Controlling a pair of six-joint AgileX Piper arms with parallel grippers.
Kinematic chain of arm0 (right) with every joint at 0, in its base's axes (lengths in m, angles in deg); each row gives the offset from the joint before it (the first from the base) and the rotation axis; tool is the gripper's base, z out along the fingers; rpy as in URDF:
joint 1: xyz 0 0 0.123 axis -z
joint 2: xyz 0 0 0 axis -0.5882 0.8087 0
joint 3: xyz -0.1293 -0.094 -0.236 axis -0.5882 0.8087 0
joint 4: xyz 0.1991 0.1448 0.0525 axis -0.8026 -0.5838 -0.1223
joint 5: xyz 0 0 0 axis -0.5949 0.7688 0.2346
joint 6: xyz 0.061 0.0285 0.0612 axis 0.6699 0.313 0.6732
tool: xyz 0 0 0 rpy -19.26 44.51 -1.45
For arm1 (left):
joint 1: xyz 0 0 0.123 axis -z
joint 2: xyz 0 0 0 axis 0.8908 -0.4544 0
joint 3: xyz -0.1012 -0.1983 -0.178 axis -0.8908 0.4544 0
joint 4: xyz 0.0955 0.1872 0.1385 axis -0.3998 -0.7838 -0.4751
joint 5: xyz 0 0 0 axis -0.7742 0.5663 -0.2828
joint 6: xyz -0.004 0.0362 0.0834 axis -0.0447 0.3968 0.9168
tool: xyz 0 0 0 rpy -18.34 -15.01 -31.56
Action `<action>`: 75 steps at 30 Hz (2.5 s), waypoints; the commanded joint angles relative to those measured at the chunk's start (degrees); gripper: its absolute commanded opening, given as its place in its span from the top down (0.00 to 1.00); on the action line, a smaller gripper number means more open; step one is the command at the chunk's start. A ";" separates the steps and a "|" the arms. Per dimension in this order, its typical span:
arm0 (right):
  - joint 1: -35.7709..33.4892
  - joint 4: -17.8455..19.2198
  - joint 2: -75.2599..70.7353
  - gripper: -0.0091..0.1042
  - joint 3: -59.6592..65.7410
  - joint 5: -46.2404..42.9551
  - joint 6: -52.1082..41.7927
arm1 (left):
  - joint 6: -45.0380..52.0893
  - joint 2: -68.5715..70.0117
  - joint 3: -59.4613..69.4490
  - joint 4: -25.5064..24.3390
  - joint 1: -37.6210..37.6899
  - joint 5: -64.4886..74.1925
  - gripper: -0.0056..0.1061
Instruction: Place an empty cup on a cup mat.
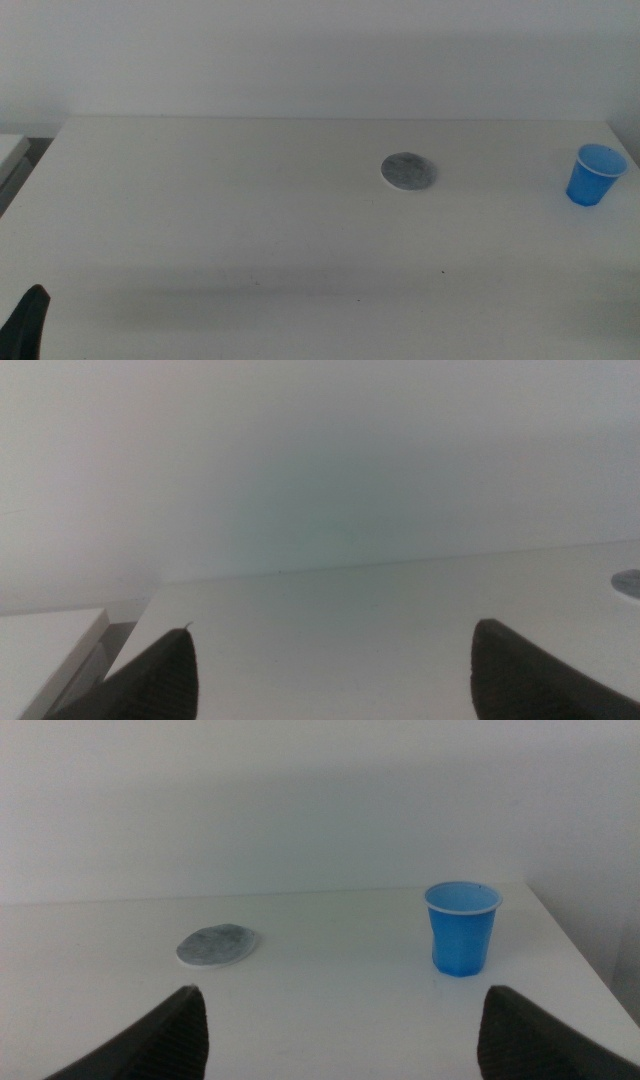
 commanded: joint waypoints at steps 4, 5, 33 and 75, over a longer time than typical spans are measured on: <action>-0.10 0.57 -0.22 0.12 0.17 -1.48 0.24 | -0.16 0.21 -0.02 -0.01 0.10 -0.32 0.11; -0.10 0.57 -0.22 0.12 0.06 -1.48 0.87 | -0.16 0.21 -0.02 -0.01 0.10 -0.32 0.11; -0.20 1.11 56.14 0.11 -65.75 48.05 11.77 | -0.16 0.21 -0.02 -0.01 0.10 -0.32 0.11; 15.53 -3.96 125.77 0.91 -105.59 49.35 4.28 | -0.16 0.21 -0.02 -0.01 0.10 -0.32 0.11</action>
